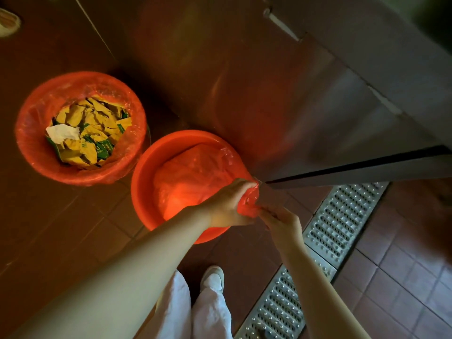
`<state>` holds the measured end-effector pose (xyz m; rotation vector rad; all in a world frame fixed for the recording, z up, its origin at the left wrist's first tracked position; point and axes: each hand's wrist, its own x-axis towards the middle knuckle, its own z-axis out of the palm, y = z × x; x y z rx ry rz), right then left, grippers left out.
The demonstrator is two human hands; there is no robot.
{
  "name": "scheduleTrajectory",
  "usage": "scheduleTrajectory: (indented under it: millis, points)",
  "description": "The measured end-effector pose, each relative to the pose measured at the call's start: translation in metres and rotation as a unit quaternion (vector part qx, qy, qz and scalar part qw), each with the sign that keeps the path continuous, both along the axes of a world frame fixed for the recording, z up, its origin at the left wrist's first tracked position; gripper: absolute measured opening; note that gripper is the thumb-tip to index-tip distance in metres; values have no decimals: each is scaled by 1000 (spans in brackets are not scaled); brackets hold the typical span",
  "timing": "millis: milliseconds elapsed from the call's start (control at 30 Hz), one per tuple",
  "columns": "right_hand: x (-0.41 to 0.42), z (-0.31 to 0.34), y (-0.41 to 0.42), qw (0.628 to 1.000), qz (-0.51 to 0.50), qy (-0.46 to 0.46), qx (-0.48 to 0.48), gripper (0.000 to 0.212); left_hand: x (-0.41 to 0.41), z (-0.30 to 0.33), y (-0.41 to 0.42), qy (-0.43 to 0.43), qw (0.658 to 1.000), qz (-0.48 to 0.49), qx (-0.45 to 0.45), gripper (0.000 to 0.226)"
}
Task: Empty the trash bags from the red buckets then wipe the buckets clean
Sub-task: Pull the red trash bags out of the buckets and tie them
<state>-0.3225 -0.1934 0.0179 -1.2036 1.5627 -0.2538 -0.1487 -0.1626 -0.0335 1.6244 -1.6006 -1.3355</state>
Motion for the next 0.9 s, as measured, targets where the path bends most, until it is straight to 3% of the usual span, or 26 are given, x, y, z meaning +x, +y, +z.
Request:
scheduleTrajectory:
  millis: [67,233,300,400,633,900]
  points:
    - [0,0,2,1000,-3,-11,2,11,-4,-6,1,-48,998,-36,-35,86]
    - [1,-1,6,999,-5,-36,2,14,-5,-12,1,-23,998,23,-54,35]
    - [0,-2,5,999,-24,-25,-4,16,-1,-12,3,-5,998,40,-40,25]
    - [-2,-5,-6,999,-15,-2,-33,17,9,-12,8,12,997,70,-22,28]
    - [32,-22,-20,984,168,61,-23,11,31,-12,25,107,981,143,72,36]
    - [79,-18,-10,967,232,86,-56,23,56,-7,43,54,977,189,87,23]
